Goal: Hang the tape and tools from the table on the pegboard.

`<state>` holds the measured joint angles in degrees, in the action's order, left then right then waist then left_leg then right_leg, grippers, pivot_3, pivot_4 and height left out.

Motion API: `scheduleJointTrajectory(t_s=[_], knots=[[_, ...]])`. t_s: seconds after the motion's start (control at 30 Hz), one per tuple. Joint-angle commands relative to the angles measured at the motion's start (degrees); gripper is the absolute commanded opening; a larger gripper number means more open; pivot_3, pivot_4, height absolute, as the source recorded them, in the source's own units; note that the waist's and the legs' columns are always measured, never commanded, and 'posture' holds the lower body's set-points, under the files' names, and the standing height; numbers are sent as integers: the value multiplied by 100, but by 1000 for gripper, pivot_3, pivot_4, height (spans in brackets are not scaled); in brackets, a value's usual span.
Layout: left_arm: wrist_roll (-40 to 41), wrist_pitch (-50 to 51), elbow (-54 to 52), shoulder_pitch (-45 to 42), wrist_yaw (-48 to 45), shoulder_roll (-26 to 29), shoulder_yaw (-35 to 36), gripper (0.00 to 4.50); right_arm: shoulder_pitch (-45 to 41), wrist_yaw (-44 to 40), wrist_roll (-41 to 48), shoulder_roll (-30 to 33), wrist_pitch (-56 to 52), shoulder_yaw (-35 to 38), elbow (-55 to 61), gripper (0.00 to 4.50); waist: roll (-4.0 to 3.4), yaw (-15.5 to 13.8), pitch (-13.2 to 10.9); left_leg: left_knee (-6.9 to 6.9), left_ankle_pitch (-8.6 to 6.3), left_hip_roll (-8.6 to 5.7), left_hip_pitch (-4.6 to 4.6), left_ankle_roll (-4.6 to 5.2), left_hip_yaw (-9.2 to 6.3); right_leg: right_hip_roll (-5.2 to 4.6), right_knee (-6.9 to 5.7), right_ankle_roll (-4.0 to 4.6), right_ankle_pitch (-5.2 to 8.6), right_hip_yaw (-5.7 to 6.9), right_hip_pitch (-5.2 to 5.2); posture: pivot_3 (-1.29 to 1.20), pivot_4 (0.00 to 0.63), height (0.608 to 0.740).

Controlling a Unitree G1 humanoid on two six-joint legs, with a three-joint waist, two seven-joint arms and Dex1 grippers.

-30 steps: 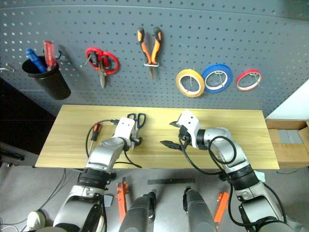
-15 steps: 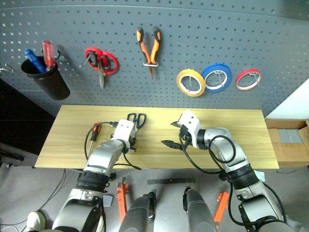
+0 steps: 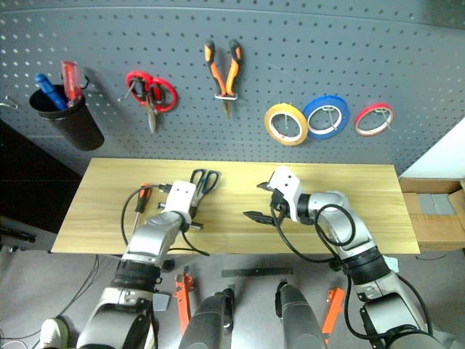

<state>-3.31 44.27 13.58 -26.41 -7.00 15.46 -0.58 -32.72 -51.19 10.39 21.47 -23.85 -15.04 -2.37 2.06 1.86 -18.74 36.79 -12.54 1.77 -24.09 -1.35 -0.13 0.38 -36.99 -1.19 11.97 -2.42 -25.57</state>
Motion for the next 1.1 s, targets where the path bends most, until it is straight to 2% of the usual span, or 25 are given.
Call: scheduleJointTrajectory(t_s=[0.03, 0.17, 0.37, 0.6, 0.87, 1.1], knots=[[89, -313, -861, 343, -1, -99, 62, 416, -39, -38, 286, -36, 5, 267, 351, 4500, 1, -5, 1, 1, 0, -1, -7, -1, -1, -2, 0, 0, 0, 0, -6, -6, 279, 740], [-36, -335, -2280, 1154, 109, -204, -95, 416, 169, 101, 787, -39, -495, 585, 1146, 4500, 7, -15, 7, 11, 12, -7, -73, -27, -11, -29, -7, -4, -7, 9, -62, -2, 247, 740], [-598, -753, -3975, 2568, 647, -299, -322, 416, 790, 925, 1482, -420, -1237, 1025, 2359, 4500, 34, -15, 95, 8, -3, -15, -81, -54, -69, -46, -2, 14, -20, 13, -59, 17, 212, 740], [-1282, -2067, -4902, 3813, 1220, -291, -468, 416, 873, 1584, 2474, -1073, -1702, 1560, 2654, 4500, 50, -22, 207, 19, 4, -13, -78, -44, -66, -40, 0, -9, -5, 16, -54, 51, 184, 740], [-1731, -2921, -4716, 3403, 1616, -285, 10, 416, 513, 1985, 2564, -1511, -1331, 1571, 2361, 4500, 47, -47, 473, 19, 20, -10, -73, -17, -2, -29, -4, -13, -16, 25, -50, 76, 133, 740], [-1410, -3208, -4011, 2580, 1368, -152, 478, 416, 140, 2046, 2309, -1590, -1024, 1292, 2058, 4500, 59, -59, 715, 21, 20, -10, -65, -16, 17, -10, -5, -19, -22, 12, -46, 78, 107, 740]])
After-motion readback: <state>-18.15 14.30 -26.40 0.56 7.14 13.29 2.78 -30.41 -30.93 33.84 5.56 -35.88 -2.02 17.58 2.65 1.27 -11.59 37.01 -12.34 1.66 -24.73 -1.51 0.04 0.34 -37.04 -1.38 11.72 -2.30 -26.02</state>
